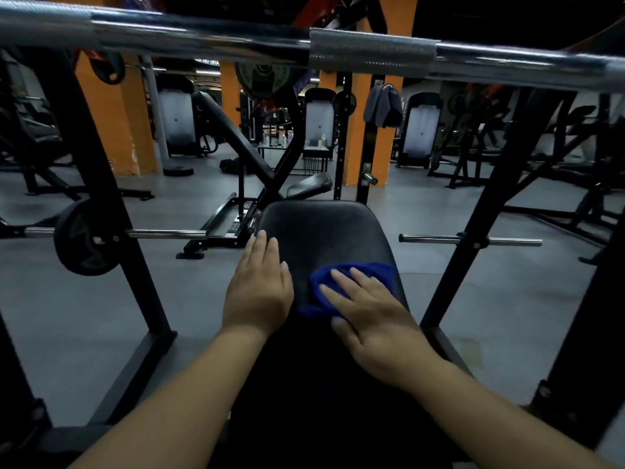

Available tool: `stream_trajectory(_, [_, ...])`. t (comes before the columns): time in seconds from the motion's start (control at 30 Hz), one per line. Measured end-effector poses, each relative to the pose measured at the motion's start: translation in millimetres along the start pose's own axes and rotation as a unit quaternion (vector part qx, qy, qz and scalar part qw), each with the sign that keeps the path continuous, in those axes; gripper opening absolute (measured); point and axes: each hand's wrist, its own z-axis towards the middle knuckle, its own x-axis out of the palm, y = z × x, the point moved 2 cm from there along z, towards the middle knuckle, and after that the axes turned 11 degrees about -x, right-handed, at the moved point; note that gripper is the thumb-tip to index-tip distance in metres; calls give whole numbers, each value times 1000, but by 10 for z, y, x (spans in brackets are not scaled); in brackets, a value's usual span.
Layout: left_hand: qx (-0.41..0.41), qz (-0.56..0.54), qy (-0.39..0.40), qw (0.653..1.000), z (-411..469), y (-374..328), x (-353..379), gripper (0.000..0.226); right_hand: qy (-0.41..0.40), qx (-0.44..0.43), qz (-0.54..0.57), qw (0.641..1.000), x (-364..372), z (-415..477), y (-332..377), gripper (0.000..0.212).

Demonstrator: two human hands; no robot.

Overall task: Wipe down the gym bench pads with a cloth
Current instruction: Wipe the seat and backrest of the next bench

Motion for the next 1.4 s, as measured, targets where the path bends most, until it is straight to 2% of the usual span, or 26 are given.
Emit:
stream_trajectory(0.07, [-14,3,30,999,-23,9,-19,46,4,5,-11,1000,-4,-184,-182,65])
stream_trajectory(0.13, [-45,-13,80,996,-99,-29,-82,51,-20,95,-20,995,-2,-25,-317,58])
stream_trajectory(0.2, [-55,-11,84,995,-190,-78,-163,58,-12,168,-21,986,37,232,-169,57])
stream_trajectory(0.23, [-46,-15,71,996,-221,-114,-238,59,-11,148,-29,989,75,285,-32,61])
stream_trajectory(0.27, [-52,-19,73,996,-253,-150,-314,58,-10,91,-24,996,92,250,108,67])
stream_trajectory(0.33, [-65,-25,111,991,-299,-170,-340,56,-5,-3,36,999,81,51,226,70])
stream_trajectory(0.4, [-41,-78,97,991,-381,-247,-410,59,-24,4,112,993,16,-5,179,63])
stream_trajectory(0.43, [-21,-112,87,990,-427,-326,-469,61,-47,37,158,986,-9,39,169,68])
stream_trajectory(0.5, [-34,-200,135,970,-504,-473,-558,60,-68,110,277,952,-19,207,246,77])
stream_trajectory(0.57, [-89,-250,155,951,-506,-491,-619,51,-88,131,456,876,-74,302,289,71])
stream_trajectory(0.6, [-97,-223,161,957,-514,-474,-640,51,-102,137,502,848,-114,273,240,65])
stream_trajectory(0.63, [-74,-169,173,967,-532,-469,-634,58,-129,137,489,851,-152,200,154,58])
stream_trajectory(0.7, [18,-47,204,978,-616,-556,-603,79,-203,154,347,903,-148,-29,-32,48])
stream_trajectory(0.73, [51,-6,216,975,-669,-606,-561,83,-217,162,237,933,-78,-124,-95,43])
stream_trajectory(0.8, [73,43,211,974,-735,-592,-466,76,-216,157,102,958,136,-250,-111,40])
stream_trajectory(0.9, [39,70,171,982,-666,-406,-456,63,-239,136,73,959,287,-266,-98,43])
stream_trajectory(1.03, [-27,92,147,985,-196,-405,-384,65,-256,142,65,954,283,-225,-102,39])
stream_trajectory(1.1, [-94,69,191,975,183,-576,-347,62,-256,137,68,955,304,-234,-116,43])
stream_trajectory(1.13, [-100,53,211,971,310,-685,-308,62,-256,137,66,955,310,-237,-139,45])
stream_trajectory(1.17, [-79,53,225,970,340,-772,-249,63,-257,136,66,954,314,-238,-157,46])
stream_trajectory(1.23, [20,68,241,968,117,-812,-268,63,-266,135,65,952,320,-234,-183,45])
stream_trajectory(1.3, [78,94,220,968,-379,-598,-462,66,-270,138,66,950,307,-227,-170,43])
stream_trajectory(1.4, [25,157,203,966,-708,-267,-683,80,-268,144,69,950,276,-218,-120,35])
